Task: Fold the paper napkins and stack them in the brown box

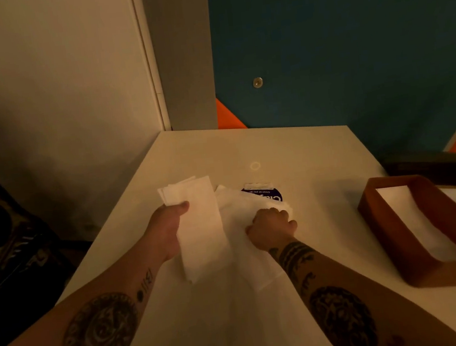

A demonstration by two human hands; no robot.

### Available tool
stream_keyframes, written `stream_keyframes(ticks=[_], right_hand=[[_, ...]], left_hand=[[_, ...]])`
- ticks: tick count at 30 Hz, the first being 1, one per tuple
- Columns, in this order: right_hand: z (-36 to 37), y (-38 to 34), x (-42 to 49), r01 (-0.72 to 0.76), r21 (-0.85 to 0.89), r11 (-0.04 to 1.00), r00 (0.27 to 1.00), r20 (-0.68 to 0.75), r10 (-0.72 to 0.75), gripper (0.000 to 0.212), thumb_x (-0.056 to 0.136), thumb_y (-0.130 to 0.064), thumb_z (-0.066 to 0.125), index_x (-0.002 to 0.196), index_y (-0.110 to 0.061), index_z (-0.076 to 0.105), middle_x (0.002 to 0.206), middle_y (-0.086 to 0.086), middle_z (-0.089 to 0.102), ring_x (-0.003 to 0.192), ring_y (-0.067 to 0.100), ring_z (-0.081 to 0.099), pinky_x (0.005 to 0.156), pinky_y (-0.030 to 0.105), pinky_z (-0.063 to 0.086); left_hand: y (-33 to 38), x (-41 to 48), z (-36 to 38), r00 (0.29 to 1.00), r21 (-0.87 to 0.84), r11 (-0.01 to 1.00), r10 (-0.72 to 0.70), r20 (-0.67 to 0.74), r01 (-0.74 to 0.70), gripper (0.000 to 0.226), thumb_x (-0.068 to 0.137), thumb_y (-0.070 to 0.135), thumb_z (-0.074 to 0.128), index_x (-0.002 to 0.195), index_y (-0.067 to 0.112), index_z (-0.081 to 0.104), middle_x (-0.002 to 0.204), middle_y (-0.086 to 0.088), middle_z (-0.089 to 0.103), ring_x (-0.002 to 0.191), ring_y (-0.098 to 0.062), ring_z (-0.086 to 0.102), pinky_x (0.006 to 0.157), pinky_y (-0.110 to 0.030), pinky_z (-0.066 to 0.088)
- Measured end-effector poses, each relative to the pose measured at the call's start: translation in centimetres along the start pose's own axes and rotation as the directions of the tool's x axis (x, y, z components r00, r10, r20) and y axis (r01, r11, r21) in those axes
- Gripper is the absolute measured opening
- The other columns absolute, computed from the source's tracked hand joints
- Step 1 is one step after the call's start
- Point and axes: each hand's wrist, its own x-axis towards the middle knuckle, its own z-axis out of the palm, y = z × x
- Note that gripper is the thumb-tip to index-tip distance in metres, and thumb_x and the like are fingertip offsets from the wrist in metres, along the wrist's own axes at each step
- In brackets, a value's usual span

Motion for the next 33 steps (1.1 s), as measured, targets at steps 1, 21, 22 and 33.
stream_keyframes(ticks=[1, 21, 22, 33], right_hand=[[-0.1, 0.0, 0.1, 0.004, 0.010, 1.000, 1.000, 0.013, -0.004, 0.040, 0.094, -0.043, 0.048, 0.126, -0.019, 0.057, 0.129, 0.006, 0.055, 0.122, 0.030, 0.046, 0.101, 0.048, 0.035], [-7.5, 2.2, -1.1, 0.204, 0.948, 0.245, 0.973, -0.169, -0.156, 0.009, 0.100, -0.020, 0.061, 0.098, -0.013, 0.066, 0.086, 0.000, 0.072, 0.071, 0.012, 0.064, 0.062, 0.025, 0.055], [-7.2, 2.1, -1.2, 0.193, 0.950, 0.247, 0.974, -0.156, -0.164, 0.010, 0.100, -0.021, 0.062, 0.098, -0.012, 0.066, 0.086, 0.002, 0.072, 0.072, 0.014, 0.064, 0.063, 0.028, 0.056], [-4.7, 1.3, -1.5, 0.276, 0.620, 0.735, 0.956, -0.256, -0.143, 0.028, 0.097, -0.032, 0.063, 0.121, -0.018, 0.060, 0.094, -0.007, 0.061, 0.084, 0.012, 0.058, 0.073, 0.024, 0.045]], left_hand=[[-0.1, 0.2, -0.1, 1.000, -0.004, 1.000, -0.001, 0.000, 0.001, 0.021, 0.098, 0.011, 0.060, 0.118, 0.009, 0.066, 0.107, -0.016, 0.073, 0.095, -0.033, 0.069, 0.078, -0.042, 0.054], [0.3, -1.3, 2.0, 0.998, -0.157, 0.985, -0.063, 0.024, 0.066, 0.028, 0.102, 0.025, 0.056, 0.122, 0.008, 0.065, 0.105, -0.018, 0.072, 0.094, -0.034, 0.068, 0.074, -0.045, 0.052], [0.3, -1.5, 2.5, 0.997, -0.149, 0.986, -0.069, 0.035, 0.073, 0.028, 0.102, 0.028, 0.055, 0.119, 0.009, 0.066, 0.103, -0.017, 0.072, 0.092, -0.033, 0.067, 0.073, -0.044, 0.051], [-1.3, -2.0, 8.5, 0.976, -0.026, 0.999, -0.019, 0.217, 0.025, 0.037, 0.096, 0.026, 0.067, 0.129, 0.008, 0.067, 0.111, -0.020, 0.075, 0.098, -0.037, 0.073, 0.084, -0.050, 0.058]])
